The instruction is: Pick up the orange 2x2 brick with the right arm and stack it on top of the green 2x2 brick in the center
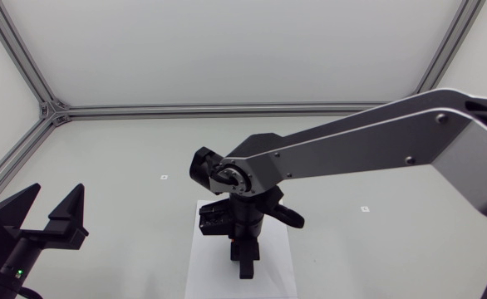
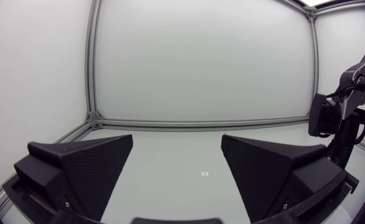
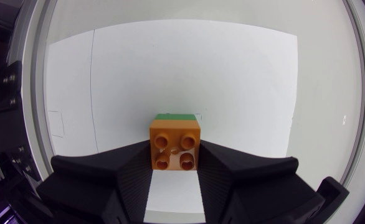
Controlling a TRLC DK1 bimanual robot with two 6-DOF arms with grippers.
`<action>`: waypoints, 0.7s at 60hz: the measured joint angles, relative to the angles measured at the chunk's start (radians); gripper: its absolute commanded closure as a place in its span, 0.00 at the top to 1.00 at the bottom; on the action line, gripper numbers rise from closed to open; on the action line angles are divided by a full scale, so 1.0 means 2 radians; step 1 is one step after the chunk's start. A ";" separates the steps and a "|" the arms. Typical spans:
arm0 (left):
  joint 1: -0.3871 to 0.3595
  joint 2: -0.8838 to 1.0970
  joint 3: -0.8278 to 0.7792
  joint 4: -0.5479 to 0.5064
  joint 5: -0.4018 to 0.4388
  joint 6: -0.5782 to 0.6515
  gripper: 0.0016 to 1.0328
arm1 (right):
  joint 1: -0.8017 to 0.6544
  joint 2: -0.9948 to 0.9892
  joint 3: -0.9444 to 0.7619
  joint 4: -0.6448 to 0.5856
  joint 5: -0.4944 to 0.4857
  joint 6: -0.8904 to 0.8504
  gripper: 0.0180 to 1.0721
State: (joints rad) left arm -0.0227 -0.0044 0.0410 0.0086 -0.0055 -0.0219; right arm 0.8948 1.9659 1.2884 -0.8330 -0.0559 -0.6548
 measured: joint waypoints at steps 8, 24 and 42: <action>0.000 0.000 0.000 0.000 0.000 0.000 0.96 | -0.002 0.000 0.000 0.002 0.000 0.000 0.34; 0.000 0.000 0.000 0.000 0.000 0.000 0.96 | -0.007 0.000 0.000 0.002 0.000 0.000 0.34; 0.000 0.000 0.000 0.000 0.000 0.000 0.96 | -0.005 0.000 0.000 0.002 0.000 0.000 0.35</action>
State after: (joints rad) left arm -0.0227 -0.0044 0.0410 0.0086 -0.0055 -0.0223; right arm 0.8845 1.9659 1.2884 -0.8291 -0.0555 -0.6552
